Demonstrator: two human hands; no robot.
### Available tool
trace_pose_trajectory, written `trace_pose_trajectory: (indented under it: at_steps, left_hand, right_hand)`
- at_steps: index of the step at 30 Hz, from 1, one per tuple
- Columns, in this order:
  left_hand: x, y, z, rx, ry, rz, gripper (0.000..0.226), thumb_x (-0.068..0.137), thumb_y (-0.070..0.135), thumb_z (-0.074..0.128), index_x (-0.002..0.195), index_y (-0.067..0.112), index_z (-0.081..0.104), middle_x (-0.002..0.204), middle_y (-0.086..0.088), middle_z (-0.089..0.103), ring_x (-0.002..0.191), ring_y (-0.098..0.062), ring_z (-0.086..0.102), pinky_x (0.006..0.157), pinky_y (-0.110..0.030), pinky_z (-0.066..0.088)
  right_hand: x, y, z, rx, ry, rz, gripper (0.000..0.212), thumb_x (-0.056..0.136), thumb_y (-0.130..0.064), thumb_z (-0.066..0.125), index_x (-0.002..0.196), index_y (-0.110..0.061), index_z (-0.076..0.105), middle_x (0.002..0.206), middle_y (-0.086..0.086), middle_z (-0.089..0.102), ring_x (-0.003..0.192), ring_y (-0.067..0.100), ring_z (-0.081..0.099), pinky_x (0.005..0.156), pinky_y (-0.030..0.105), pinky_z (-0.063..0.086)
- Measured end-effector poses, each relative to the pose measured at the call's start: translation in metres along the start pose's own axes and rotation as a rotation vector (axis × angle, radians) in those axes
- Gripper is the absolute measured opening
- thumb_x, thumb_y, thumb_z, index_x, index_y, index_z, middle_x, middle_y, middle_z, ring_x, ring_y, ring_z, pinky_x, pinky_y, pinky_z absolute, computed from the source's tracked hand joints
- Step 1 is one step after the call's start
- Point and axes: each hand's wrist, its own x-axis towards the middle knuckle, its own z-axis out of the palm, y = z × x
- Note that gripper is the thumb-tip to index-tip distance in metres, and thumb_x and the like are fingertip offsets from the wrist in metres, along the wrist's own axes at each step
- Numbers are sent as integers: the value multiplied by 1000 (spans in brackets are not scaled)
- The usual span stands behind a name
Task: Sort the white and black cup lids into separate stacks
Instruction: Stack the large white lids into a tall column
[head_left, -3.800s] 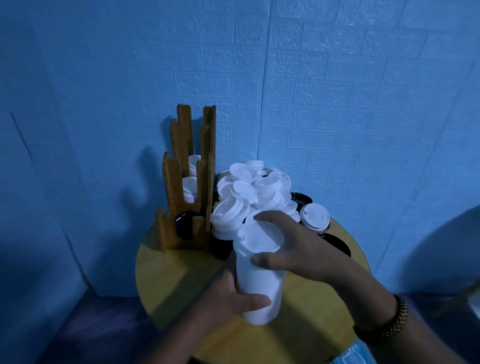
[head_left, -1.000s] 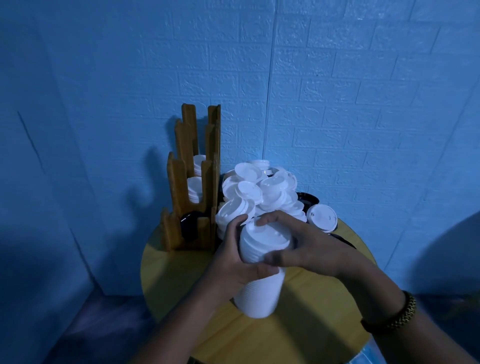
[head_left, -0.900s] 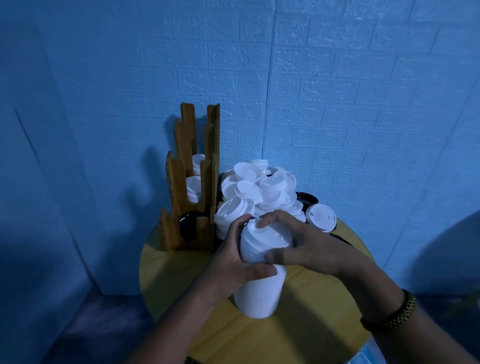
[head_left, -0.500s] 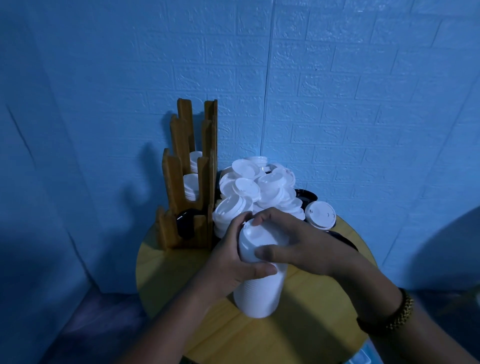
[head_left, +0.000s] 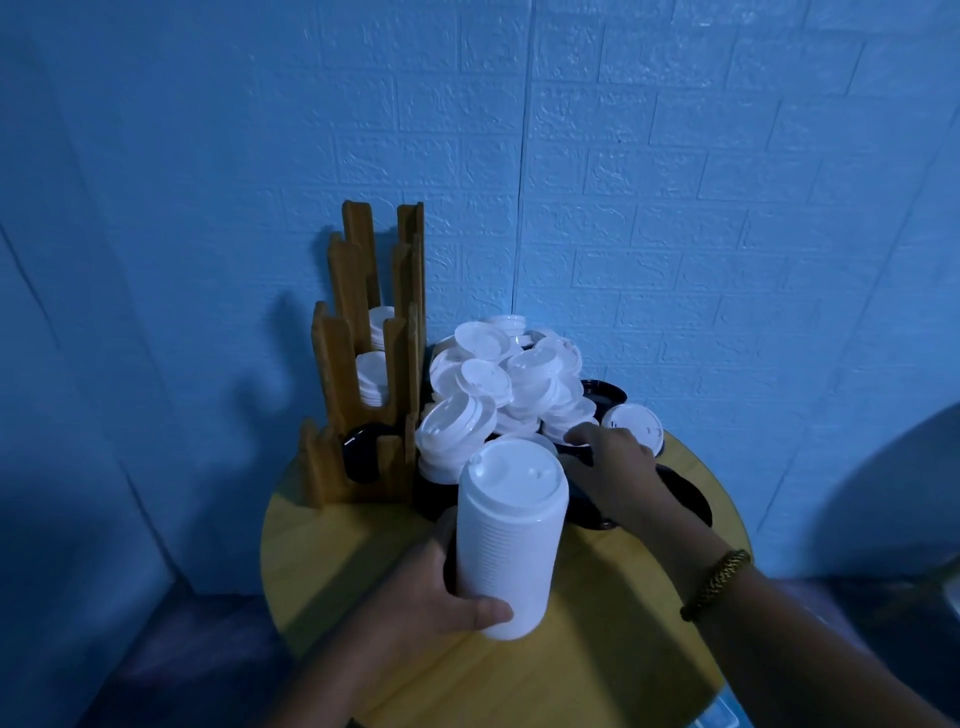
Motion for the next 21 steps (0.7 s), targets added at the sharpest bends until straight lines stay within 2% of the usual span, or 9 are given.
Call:
trace_pose_trajectory:
  at_steps: [1,4,9,12,14,17,19,21]
  left_hand:
    - [-1,1,-2,14,2,-3,75,67,40,93,115,59,38,122,30,54,113,2,57,92,-20,51]
    - [-4,-1,-2,-9,39,-30,70,73,33,91,114,56,38,117,31,52,107,4,55,80,-12,47]
    - [-6,-3,-1,-39,42,-59,64,73,35,90,110,55,42,115,31,55,104,5,58,73,-9,46]
    - [-6,-2,-2,-36,41,-54,66,73,38,90,110,59,40,117,33,54,106,5,57,76,-9,45]
    - [-7,-3,-3,-34,36,-51,65,74,36,89,112,57,40,115,34,54,104,7,57,72,-6,46]
    - [-5,-6,-3,-44,32,-26,69,75,32,90,122,51,44,114,32,56,99,13,60,69,-5,47]
    - [-3,-8,-2,-53,36,-13,67,76,28,90,117,52,44,114,32,57,96,18,60,69,-5,48]
    - [-3,-9,-3,-52,44,-11,68,73,32,91,114,57,43,115,32,58,102,12,60,76,-10,50]
  right_hand:
    - [5,-3,4,-41,1,3,37,95,-47,57,123,-23,61,117,-1,66,118,25,52,96,42,37]
    - [17,-14,13,-124,-16,27,39,95,-51,52,120,-21,57,110,1,64,116,27,50,97,43,34]
    - [34,-22,25,-156,-57,135,32,93,-35,56,121,-20,52,113,8,63,116,30,48,95,42,33]
    - [39,-17,30,-11,-8,223,36,90,-29,58,125,-21,54,110,5,67,109,28,55,85,38,37]
    - [32,-17,20,179,35,247,40,90,-21,58,130,-17,55,109,5,68,95,23,61,73,31,46]
    - [10,-14,-2,360,131,193,37,93,-9,56,130,-9,59,95,4,67,72,13,57,53,24,38]
    - [-11,-10,-13,376,184,133,30,92,-6,56,121,-9,64,83,4,66,65,11,55,51,26,38]
    - [-33,-4,-18,391,209,108,21,91,-5,57,109,-12,66,80,4,65,66,13,56,53,28,40]
